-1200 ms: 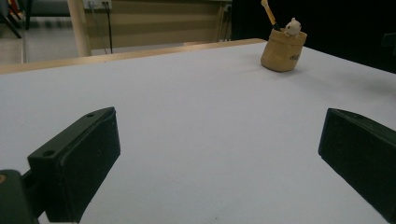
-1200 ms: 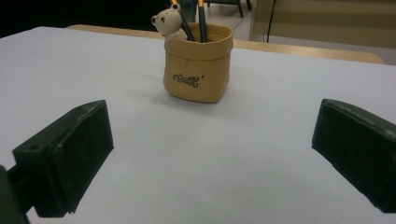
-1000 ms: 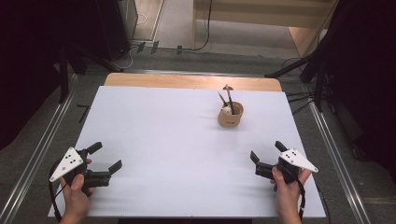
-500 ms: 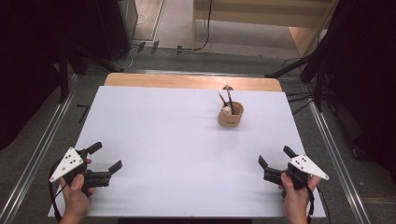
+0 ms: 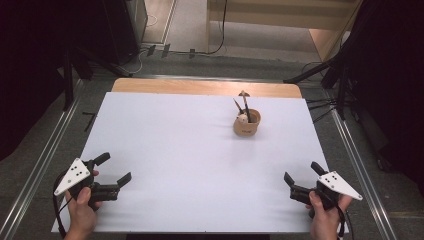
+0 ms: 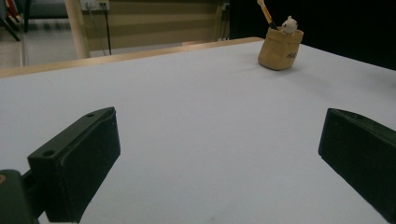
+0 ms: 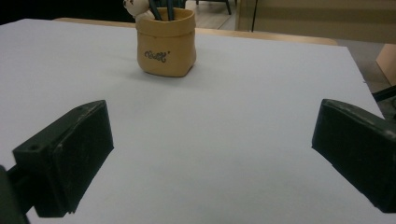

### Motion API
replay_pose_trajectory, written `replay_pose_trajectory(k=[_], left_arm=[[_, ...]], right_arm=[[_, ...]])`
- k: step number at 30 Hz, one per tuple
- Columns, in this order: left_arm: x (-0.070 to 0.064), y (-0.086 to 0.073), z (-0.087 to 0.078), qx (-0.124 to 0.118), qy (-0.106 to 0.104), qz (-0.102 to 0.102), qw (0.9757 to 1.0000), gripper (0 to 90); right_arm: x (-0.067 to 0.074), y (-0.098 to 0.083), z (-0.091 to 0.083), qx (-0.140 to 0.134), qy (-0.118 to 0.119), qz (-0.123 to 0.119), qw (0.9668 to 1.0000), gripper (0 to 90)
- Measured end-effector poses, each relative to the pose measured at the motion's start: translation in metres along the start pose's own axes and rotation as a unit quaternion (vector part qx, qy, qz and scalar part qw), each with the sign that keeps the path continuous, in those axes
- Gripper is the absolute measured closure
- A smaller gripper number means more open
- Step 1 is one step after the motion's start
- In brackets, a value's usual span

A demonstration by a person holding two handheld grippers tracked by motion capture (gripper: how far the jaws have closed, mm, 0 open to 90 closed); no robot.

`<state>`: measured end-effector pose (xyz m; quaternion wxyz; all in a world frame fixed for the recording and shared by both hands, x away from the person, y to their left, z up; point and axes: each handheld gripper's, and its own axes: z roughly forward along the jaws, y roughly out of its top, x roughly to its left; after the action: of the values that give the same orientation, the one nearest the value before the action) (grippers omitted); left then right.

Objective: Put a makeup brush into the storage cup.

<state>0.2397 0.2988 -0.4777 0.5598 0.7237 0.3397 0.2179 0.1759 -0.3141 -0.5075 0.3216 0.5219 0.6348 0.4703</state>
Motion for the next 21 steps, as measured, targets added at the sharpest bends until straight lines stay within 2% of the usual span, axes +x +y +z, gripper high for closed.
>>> replay_pose_trajectory(k=[9, 21], left_arm=[[-0.0004, 0.0004, 0.0002, 0.000, -0.001, 0.000, 1.0000, 0.0], [-0.0011, 0.0005, 0.0018, 0.004, -0.001, 0.000, 1.0000, 0.0]], right_arm=[[-0.0035, -0.0051, -0.0064, 0.005, 0.002, 0.001, 1.0000, 0.0], [-0.0055, -0.0069, -0.0057, 0.005, 0.005, 0.009, 0.9999, 0.0]])
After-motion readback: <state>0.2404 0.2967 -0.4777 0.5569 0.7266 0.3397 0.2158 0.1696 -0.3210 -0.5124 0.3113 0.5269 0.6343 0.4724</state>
